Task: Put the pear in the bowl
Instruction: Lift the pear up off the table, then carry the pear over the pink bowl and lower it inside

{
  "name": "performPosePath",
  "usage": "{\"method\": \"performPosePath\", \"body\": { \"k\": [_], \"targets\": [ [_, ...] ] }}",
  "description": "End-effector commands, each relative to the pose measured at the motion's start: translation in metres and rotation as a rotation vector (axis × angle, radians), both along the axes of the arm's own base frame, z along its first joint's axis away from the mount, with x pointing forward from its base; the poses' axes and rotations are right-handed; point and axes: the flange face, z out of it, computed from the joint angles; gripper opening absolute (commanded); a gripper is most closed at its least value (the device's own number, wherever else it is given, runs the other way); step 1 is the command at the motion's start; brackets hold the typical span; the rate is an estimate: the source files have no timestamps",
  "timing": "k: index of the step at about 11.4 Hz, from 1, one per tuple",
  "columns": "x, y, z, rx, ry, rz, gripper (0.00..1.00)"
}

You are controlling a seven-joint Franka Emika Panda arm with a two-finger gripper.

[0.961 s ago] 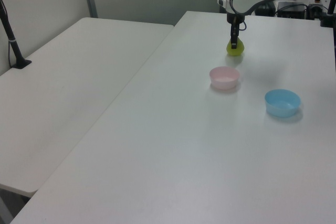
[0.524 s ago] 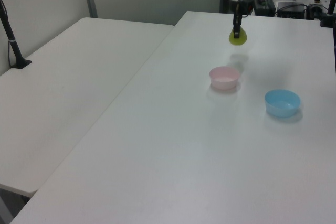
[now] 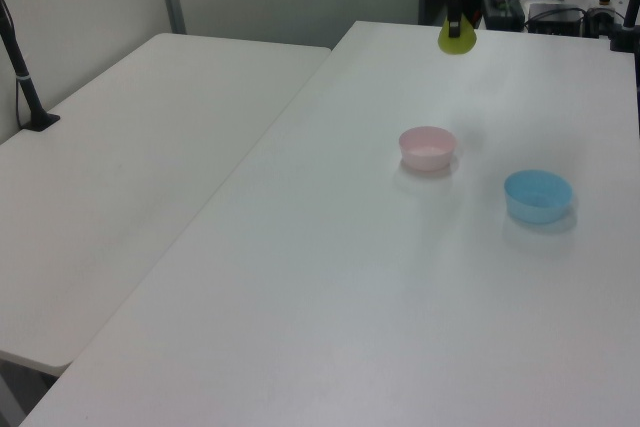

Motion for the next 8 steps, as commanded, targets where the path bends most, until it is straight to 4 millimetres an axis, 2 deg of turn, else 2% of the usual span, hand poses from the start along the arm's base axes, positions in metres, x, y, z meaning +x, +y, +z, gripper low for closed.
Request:
{"method": "performPosePath", "body": {
  "k": [1, 3, 4, 7, 8],
  "targets": [
    [-0.019, 0.061, 0.05, 0.033, -0.024, -0.028, 0.0],
    [-0.03, 0.1, 0.066, 0.078, -0.045, -0.023, 0.0],
    [-0.036, 0.111, 0.07, 0.079, -0.048, -0.023, 0.0],
    [-0.048, 0.154, 0.064, 0.092, -0.033, 0.009, 0.0],
    [-0.048, 0.156, 0.064, 0.109, -0.048, 0.004, 0.0]
  ]
}}
